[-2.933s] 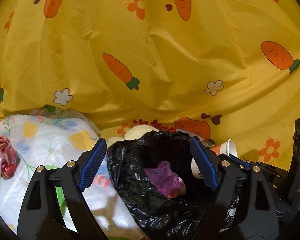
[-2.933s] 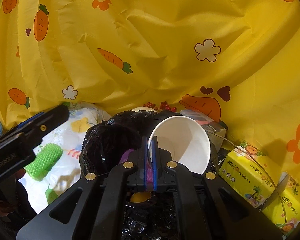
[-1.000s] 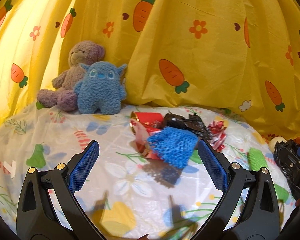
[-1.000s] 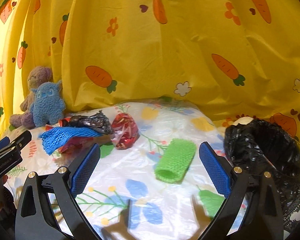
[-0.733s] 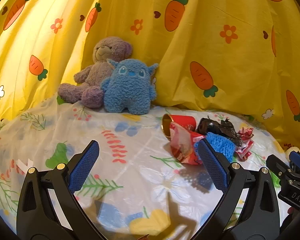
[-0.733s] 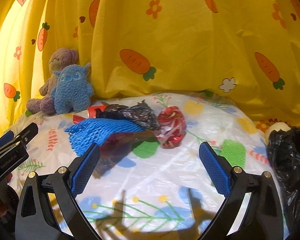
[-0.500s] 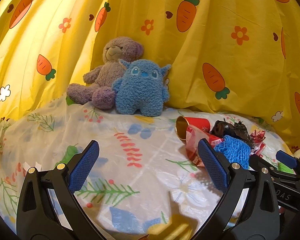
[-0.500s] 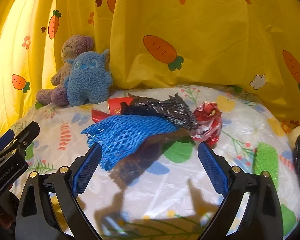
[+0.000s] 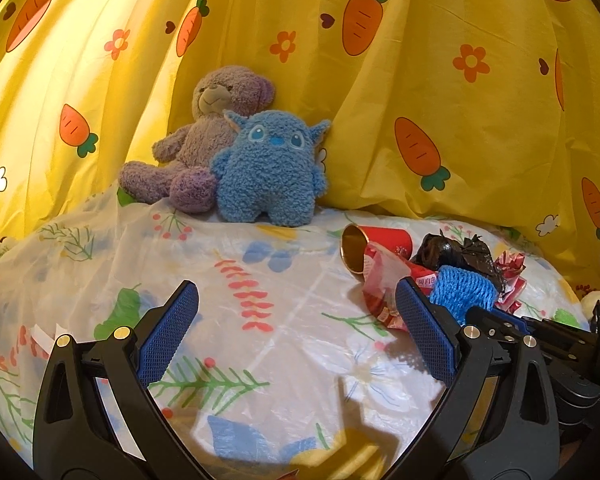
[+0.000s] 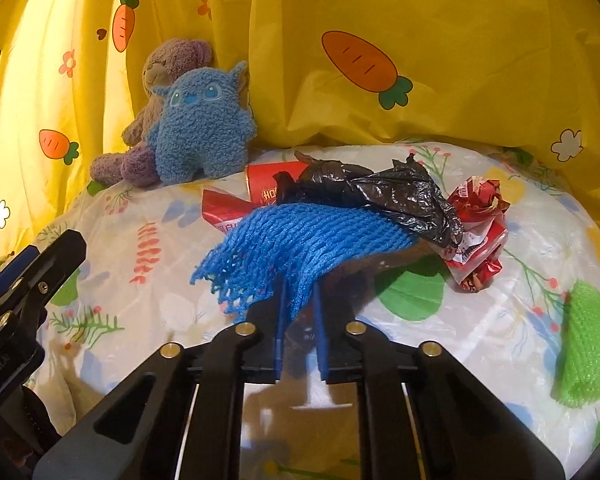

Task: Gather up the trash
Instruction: 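Grasp the blue mesh net with the right tool and lift it, then grasp and lift the red snack bag with the left tool while the right tool holds the net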

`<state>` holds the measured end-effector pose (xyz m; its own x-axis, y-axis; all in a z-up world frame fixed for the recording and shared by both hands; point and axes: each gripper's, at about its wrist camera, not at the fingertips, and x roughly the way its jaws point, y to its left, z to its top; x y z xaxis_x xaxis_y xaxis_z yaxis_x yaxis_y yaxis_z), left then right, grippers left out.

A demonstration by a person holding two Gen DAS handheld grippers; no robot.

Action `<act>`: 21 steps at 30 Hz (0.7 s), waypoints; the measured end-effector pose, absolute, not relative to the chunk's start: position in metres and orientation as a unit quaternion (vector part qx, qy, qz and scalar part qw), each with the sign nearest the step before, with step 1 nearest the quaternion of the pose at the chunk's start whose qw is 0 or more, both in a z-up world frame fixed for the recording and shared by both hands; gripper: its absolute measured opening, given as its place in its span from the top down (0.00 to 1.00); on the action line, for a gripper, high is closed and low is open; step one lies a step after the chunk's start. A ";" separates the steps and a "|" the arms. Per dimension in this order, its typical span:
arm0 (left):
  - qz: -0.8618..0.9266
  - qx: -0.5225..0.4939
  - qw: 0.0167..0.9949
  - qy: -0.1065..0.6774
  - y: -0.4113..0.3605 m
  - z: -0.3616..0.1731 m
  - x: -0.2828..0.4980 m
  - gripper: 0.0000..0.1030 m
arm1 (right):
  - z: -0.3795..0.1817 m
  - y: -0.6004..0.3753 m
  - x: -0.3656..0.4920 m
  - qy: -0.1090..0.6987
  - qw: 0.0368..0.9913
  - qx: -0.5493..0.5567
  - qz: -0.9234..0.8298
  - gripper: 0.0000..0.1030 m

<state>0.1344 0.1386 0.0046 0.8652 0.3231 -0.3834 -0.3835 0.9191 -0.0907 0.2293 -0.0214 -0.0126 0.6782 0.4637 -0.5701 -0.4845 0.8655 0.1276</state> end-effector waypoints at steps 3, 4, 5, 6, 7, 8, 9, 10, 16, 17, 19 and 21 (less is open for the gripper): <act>0.176 -0.080 0.964 0.182 0.135 0.006 0.134 0.06 | -0.007 -0.035 0.216 0.286 0.923 -0.018 0.254 0.95; 0.172 -0.080 0.965 0.182 0.133 0.006 0.134 0.06 | -0.005 -0.041 0.210 0.279 0.927 -0.020 0.251 0.95; 0.169 -0.080 0.965 0.182 0.132 0.006 0.134 0.06 | -0.003 -0.046 0.205 0.272 0.929 -0.022 0.248 0.95; 0.164 -0.080 0.966 0.182 0.130 0.007 0.134 0.06 | -0.001 -0.053 0.200 0.266 0.932 -0.023 0.246 0.95; 0.159 -0.081 0.967 0.182 0.128 0.008 0.134 0.06 | 0.001 -0.059 0.195 0.259 0.935 -0.024 0.243 0.95; 0.155 -0.081 0.968 0.181 0.126 0.008 0.134 0.06 | 0.002 -0.066 0.189 0.253 0.937 -0.025 0.240 0.95; 0.149 -0.083 0.968 0.182 0.124 0.009 0.135 0.06 | 0.003 -0.072 0.185 0.249 0.938 -0.026 0.238 0.95; 0.141 -0.085 0.969 0.182 0.123 0.009 0.136 0.06 | 0.004 -0.078 0.180 0.245 0.940 -0.026 0.234 0.95; 0.110 -0.084 0.973 0.187 0.104 0.012 0.145 0.06 | 0.007 -0.110 0.159 0.232 0.946 -0.022 0.227 0.95; 0.108 -0.082 0.973 0.188 0.101 0.012 0.148 0.06 | 0.007 -0.115 0.157 0.230 0.947 -0.022 0.225 0.95; 0.104 -0.079 0.973 0.192 0.096 0.014 0.156 0.06 | 0.008 -0.124 0.153 0.229 0.948 -0.019 0.219 0.95; 0.096 -0.080 0.973 0.194 0.093 0.016 0.166 0.07 | 0.007 -0.132 0.152 0.228 0.950 -0.013 0.213 0.95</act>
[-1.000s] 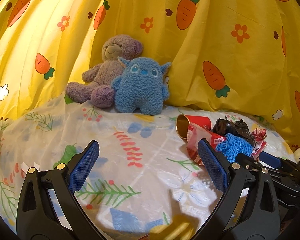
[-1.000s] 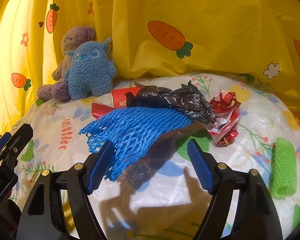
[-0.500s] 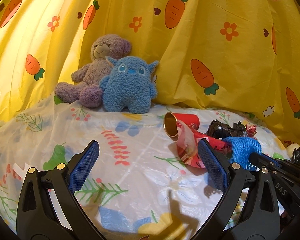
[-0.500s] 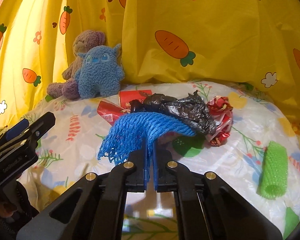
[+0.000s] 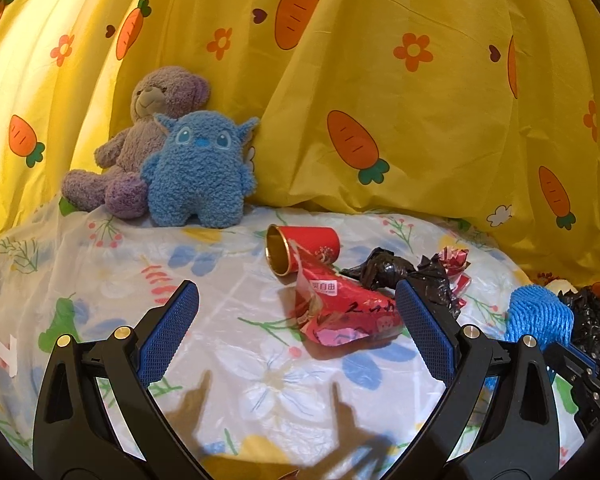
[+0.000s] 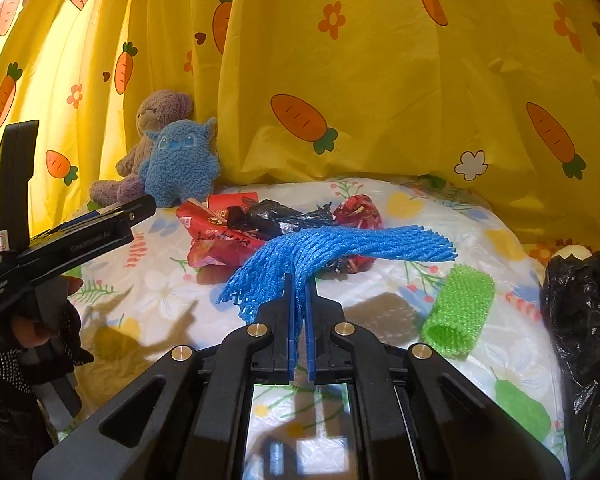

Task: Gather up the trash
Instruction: 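Grasp and lift the red snack bag with the left tool while the right tool holds the net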

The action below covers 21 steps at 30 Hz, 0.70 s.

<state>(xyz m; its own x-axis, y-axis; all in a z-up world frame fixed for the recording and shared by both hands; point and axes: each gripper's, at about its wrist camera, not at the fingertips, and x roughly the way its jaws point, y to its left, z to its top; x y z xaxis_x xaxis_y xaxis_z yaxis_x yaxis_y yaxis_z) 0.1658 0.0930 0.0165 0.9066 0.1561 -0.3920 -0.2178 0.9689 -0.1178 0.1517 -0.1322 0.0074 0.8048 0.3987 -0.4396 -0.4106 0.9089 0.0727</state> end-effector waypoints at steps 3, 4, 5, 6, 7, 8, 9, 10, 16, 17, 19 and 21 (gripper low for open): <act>0.086 -0.090 0.971 0.204 0.093 0.016 0.186 0.11 | 0.007 -0.142 0.151 0.228 0.952 -0.004 0.206 0.95; 0.087 -0.092 0.970 0.209 0.094 0.014 0.193 0.12 | 0.006 -0.145 0.151 0.228 0.952 -0.002 0.205 0.95; 0.086 -0.092 0.968 0.217 0.095 0.011 0.200 0.16 | 0.006 -0.147 0.151 0.228 0.952 -0.002 0.203 0.95; 0.080 -0.096 0.966 0.227 0.096 0.008 0.207 0.20 | 0.005 -0.149 0.151 0.228 0.953 -0.002 0.201 0.95; 0.070 -0.104 0.963 0.237 0.098 0.004 0.214 0.22 | 0.005 -0.150 0.151 0.227 0.953 -0.003 0.200 0.95; 0.062 -0.113 0.960 0.249 0.100 0.001 0.220 0.24 | 0.005 -0.152 0.151 0.227 0.954 -0.004 0.198 0.95; 0.058 -0.115 0.956 0.263 0.100 -0.003 0.226 0.29 | 0.004 -0.153 0.152 0.228 0.953 -0.004 0.197 0.95; 0.056 -0.111 0.954 0.272 0.099 -0.006 0.231 0.32 | 0.004 -0.156 0.152 0.229 0.953 -0.002 0.196 0.95; 0.031 -0.116 0.944 0.308 0.098 -0.019 0.242 0.73 | 0.005 -0.160 0.152 0.229 0.953 0.001 0.197 0.95; 0.029 -0.119 0.944 0.307 0.099 -0.020 0.241 0.81 | 0.005 -0.161 0.151 0.229 0.953 0.002 0.196 0.95; 0.027 -0.124 0.945 0.303 0.101 -0.019 0.237 0.91 | 0.006 -0.163 0.151 0.230 0.954 0.003 0.195 0.95; 0.026 -0.129 0.947 0.293 0.102 -0.015 0.230 0.97 | 0.006 -0.165 0.150 0.230 0.954 0.006 0.193 0.95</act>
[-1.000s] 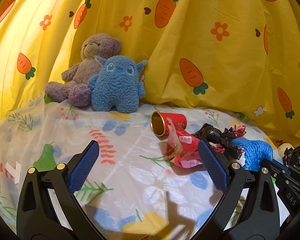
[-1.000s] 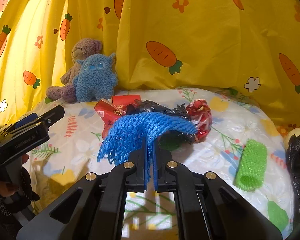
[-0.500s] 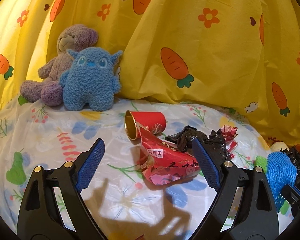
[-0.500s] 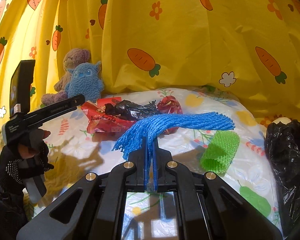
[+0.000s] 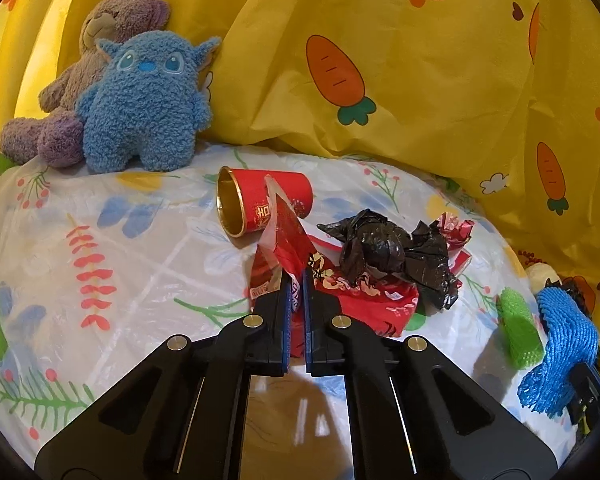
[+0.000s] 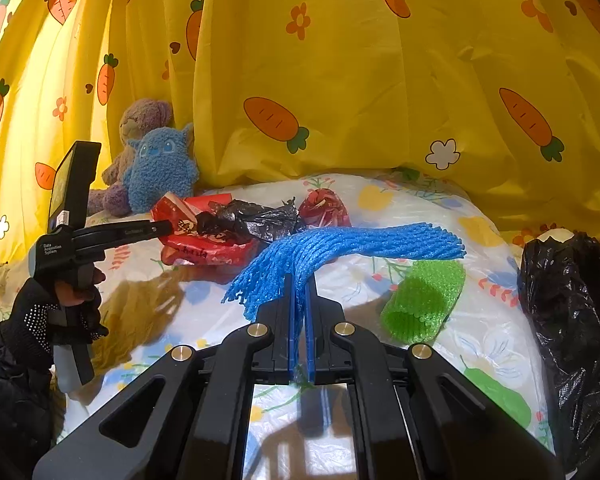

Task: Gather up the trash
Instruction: 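Grasp and lift the red snack bag with the left tool while the right tool holds the net, then carry the red snack bag and blue net over the black trash bag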

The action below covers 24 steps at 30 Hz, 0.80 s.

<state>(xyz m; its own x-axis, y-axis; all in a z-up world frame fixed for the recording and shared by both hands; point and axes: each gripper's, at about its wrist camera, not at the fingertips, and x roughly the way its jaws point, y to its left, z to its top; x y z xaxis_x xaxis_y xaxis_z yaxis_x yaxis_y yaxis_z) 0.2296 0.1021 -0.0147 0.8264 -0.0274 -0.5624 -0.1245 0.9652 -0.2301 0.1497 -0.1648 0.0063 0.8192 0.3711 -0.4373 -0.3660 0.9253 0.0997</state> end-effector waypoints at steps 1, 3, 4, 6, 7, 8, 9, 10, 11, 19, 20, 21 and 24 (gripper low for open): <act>0.026 -0.130 0.949 0.286 0.102 -0.011 0.225 0.97 | 0.007 -0.166 0.149 0.231 0.954 0.007 0.191 0.95; 0.035 -0.123 0.956 0.264 0.102 0.000 0.212 0.98 | 0.009 -0.168 0.147 0.229 0.955 0.008 0.189 0.95; 0.040 -0.119 0.960 0.251 0.102 0.007 0.205 0.99 | 0.010 -0.170 0.146 0.227 0.955 0.008 0.188 0.95; 0.046 -0.119 0.966 0.225 0.104 0.022 0.190 1.00 | 0.013 -0.171 0.143 0.223 0.957 0.007 0.187 0.95; 0.047 -0.121 0.969 0.212 0.105 0.030 0.181 1.00 | 0.015 -0.172 0.141 0.221 0.957 0.007 0.186 0.95; 0.049 -0.123 0.971 0.198 0.106 0.038 0.173 1.00 | 0.016 -0.173 0.139 0.219 0.958 0.007 0.186 0.95; 0.051 -0.122 0.973 0.187 0.106 0.046 0.166 1.00 | 0.017 -0.174 0.137 0.217 0.958 0.007 0.185 0.95; 0.049 -0.120 0.976 0.176 0.105 0.054 0.158 1.00 | 0.019 -0.176 0.135 0.215 0.959 0.007 0.184 0.95; 0.045 -0.118 0.978 0.165 0.102 0.062 0.151 1.00 | 0.020 -0.177 0.134 0.214 0.959 0.007 0.184 0.95; -0.011 -0.091 0.988 0.124 0.057 0.094 0.118 1.00 | 0.028 -0.195 0.118 0.204 0.965 0.012 0.167 0.95; -0.021 -0.087 0.989 0.122 0.048 0.095 0.116 1.00 | 0.030 -0.198 0.116 0.202 0.966 0.013 0.163 0.95; -0.032 -0.083 0.989 0.120 0.038 0.097 0.114 1.00 | 0.031 -0.202 0.114 0.201 0.967 0.013 0.160 0.95; -0.073 -0.076 0.987 0.121 0.008 0.098 0.114 1.00 | 0.035 -0.216 0.111 0.197 0.969 0.016 0.145 0.95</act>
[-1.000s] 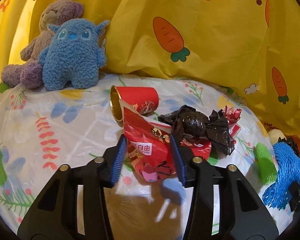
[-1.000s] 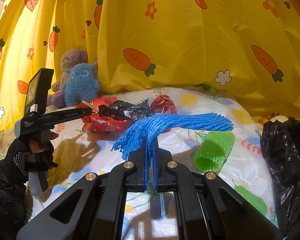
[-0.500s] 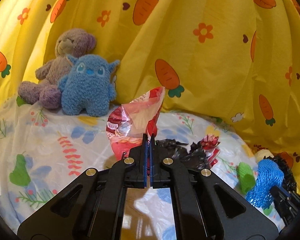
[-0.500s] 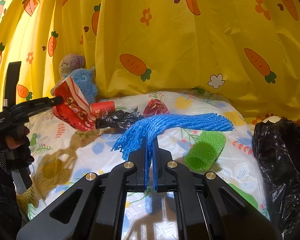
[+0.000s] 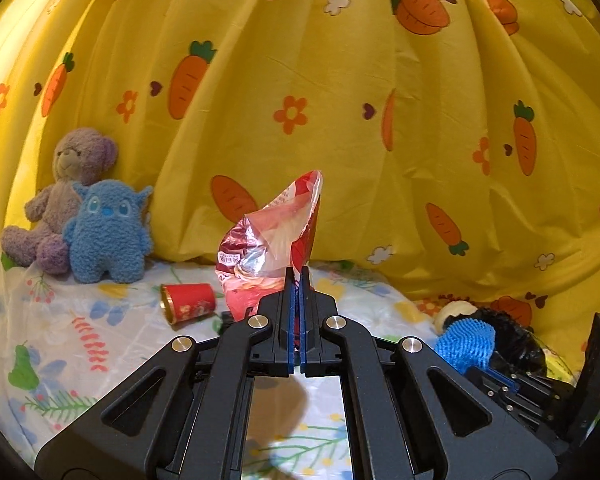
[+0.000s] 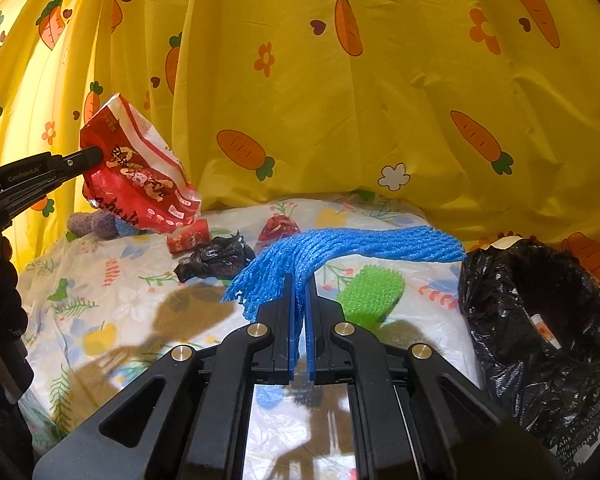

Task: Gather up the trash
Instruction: 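Carry the red snack bag and blue net over the black trash bag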

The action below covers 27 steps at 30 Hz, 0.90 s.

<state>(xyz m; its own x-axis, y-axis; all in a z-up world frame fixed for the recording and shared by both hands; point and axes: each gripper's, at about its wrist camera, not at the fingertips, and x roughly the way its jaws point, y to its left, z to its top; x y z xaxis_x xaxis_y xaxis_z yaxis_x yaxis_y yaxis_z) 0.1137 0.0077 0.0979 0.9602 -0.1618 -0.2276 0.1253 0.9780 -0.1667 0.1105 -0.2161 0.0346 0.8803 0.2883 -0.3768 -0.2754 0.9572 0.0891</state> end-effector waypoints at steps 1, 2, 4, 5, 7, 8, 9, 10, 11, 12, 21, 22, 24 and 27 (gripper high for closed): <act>-0.088 -0.073 0.986 0.123 -0.004 0.098 0.115 1.00 | 0.036 -0.223 0.110 0.196 0.971 0.018 0.138 0.95; -0.103 -0.070 0.984 0.125 -0.016 0.098 0.116 1.00 | 0.037 -0.227 0.109 0.195 0.972 0.018 0.131 0.95; -0.133 -0.059 0.981 0.125 -0.043 0.097 0.118 1.00 | 0.039 -0.241 0.107 0.192 0.974 0.020 0.116 0.95; -0.146 -0.053 0.980 0.124 -0.055 0.097 0.119 1.00 | 0.041 -0.247 0.106 0.190 0.976 0.020 0.107 0.95; -0.176 -0.043 0.976 0.122 -0.081 0.098 0.122 1.00 | 0.044 -0.262 0.105 0.186 0.978 0.022 0.089 0.95; -0.191 -0.042 0.973 0.124 -0.093 0.098 0.124 1.00 | 0.046 -0.271 0.104 0.184 0.980 0.024 0.078 0.95; -0.204 -0.042 0.970 0.126 -0.105 0.098 0.127 1.00 | 0.047 -0.279 0.104 0.182 0.980 0.026 0.069 0.95; -0.215 -0.041 0.967 0.127 -0.116 0.098 0.130 1.00 | 0.049 -0.288 0.104 0.180 0.981 0.029 0.058 0.95; -0.226 -0.041 0.965 0.127 -0.127 0.098 0.132 1.00 | 0.051 -0.297 0.104 0.179 0.982 0.031 0.048 0.95; -0.236 -0.040 0.963 0.126 -0.137 0.097 0.135 1.00 | 0.053 -0.304 0.104 0.177 0.983 0.032 0.039 0.95; -0.296 -0.031 0.946 0.129 -0.210 0.086 0.154 1.00 | 0.056 -0.364 0.117 0.179 0.983 0.043 -0.028 0.95; -0.300 -0.027 0.945 0.130 -0.216 0.085 0.156 1.00 | 0.054 -0.368 0.120 0.181 0.982 0.043 -0.033 0.95; -0.309 -0.023 0.942 0.131 -0.227 0.082 0.160 1.00 | 0.052 -0.377 0.123 0.184 0.981 0.044 -0.039 0.95; -0.320 -0.019 0.938 0.134 -0.241 0.076 0.166 1.00 | 0.049 -0.389 0.125 0.187 0.980 0.050 -0.047 0.95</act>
